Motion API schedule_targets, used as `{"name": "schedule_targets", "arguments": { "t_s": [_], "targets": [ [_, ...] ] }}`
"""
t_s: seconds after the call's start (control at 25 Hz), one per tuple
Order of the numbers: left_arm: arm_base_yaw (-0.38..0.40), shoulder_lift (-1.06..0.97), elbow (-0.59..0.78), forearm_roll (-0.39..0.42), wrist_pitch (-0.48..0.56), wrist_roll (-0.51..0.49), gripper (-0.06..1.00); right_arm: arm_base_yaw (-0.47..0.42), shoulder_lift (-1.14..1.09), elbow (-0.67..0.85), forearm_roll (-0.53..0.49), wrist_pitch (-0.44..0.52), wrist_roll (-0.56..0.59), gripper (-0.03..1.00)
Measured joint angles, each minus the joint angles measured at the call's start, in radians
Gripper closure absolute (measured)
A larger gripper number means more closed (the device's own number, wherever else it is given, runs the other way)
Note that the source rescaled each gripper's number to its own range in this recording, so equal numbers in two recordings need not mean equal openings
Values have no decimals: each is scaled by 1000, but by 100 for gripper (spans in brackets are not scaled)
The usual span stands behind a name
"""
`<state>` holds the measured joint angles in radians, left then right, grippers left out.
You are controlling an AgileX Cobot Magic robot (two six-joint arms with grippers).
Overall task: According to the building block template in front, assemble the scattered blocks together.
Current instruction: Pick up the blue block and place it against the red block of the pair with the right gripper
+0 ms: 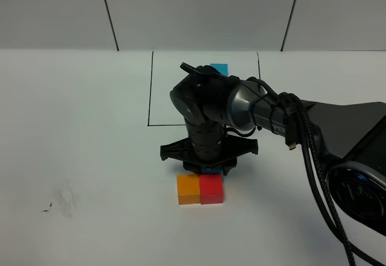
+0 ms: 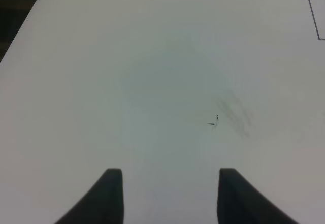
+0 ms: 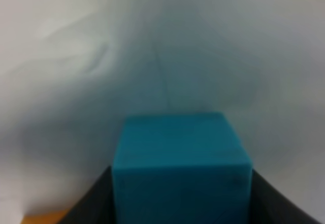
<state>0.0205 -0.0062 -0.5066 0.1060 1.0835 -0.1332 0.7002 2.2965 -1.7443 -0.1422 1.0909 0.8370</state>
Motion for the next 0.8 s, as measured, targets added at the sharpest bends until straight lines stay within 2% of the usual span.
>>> {"name": "schedule_targets", "arguments": {
  "t_s": [0.8],
  "targets": [
    [0, 0, 0, 0, 0, 0, 94, 0, 7, -6, 4, 0, -1, 67]
  ]
}}
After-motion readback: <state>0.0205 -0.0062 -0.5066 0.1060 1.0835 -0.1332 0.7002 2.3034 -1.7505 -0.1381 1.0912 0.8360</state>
